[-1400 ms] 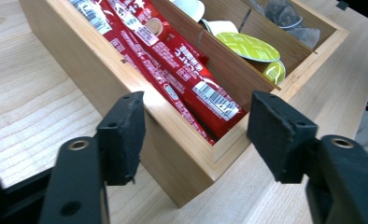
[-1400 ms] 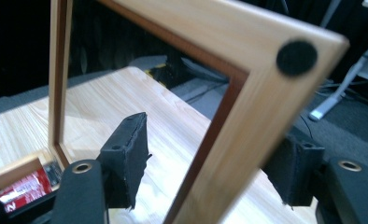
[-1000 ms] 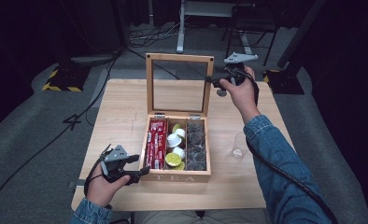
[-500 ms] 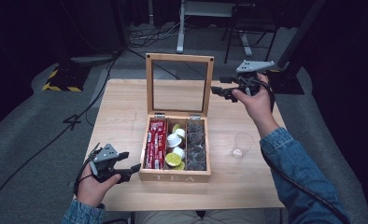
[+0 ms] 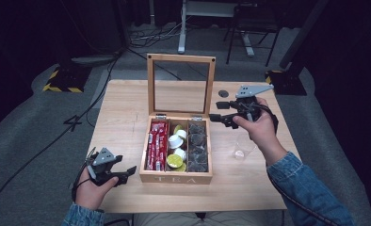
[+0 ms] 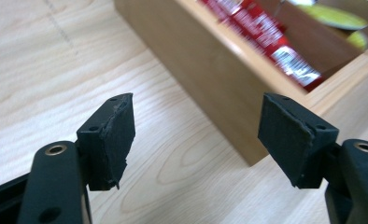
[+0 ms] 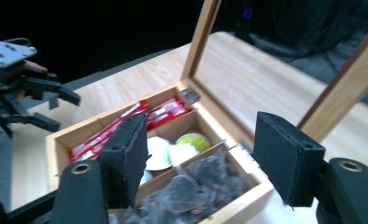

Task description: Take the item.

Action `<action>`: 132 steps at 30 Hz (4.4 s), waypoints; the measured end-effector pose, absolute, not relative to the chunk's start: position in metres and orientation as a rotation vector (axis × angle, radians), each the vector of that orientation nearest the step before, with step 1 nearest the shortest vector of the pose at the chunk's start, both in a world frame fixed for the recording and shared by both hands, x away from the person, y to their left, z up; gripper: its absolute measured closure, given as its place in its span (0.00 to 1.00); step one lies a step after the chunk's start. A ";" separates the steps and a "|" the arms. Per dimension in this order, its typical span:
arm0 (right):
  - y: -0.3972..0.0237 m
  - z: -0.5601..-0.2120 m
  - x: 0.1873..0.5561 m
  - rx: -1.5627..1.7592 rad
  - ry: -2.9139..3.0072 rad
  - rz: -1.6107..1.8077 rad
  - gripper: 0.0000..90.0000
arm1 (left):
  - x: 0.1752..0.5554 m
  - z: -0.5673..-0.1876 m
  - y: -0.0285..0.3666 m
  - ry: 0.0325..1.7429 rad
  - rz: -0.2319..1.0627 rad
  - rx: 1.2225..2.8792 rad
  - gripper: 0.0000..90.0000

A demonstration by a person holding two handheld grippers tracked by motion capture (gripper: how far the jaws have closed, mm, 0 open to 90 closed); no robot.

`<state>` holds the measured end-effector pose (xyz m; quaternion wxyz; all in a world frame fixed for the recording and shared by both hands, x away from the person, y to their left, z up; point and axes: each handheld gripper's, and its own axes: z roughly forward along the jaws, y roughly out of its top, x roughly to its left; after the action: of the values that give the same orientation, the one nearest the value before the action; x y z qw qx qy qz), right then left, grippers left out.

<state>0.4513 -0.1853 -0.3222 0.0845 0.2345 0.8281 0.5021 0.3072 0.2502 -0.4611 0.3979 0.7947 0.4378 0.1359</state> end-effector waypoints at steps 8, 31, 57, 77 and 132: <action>-0.164 -0.350 0.439 0.680 2.533 1.413 0.41 | 0.311 -0.484 0.258 1.183 0.370 2.064 0.30; -0.109 -0.418 0.451 0.666 2.748 1.022 0.61 | 0.319 -0.504 0.258 1.170 0.446 2.110 0.26; -0.109 -0.425 0.460 0.667 2.739 0.909 0.88 | 0.319 -0.504 0.258 1.169 0.446 2.109 0.25; -0.127 -0.390 0.451 0.677 2.656 1.161 0.90 | 0.320 -0.504 0.258 1.171 0.445 2.109 0.24; -0.254 -0.325 0.408 0.789 2.367 1.325 0.90 | 0.333 -0.505 0.252 1.114 0.396 2.186 0.02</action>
<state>0.4077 -0.2543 -0.3253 0.1575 0.2760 0.8274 0.4631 0.3334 0.2516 -0.5053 0.3220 0.8327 0.4244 0.1508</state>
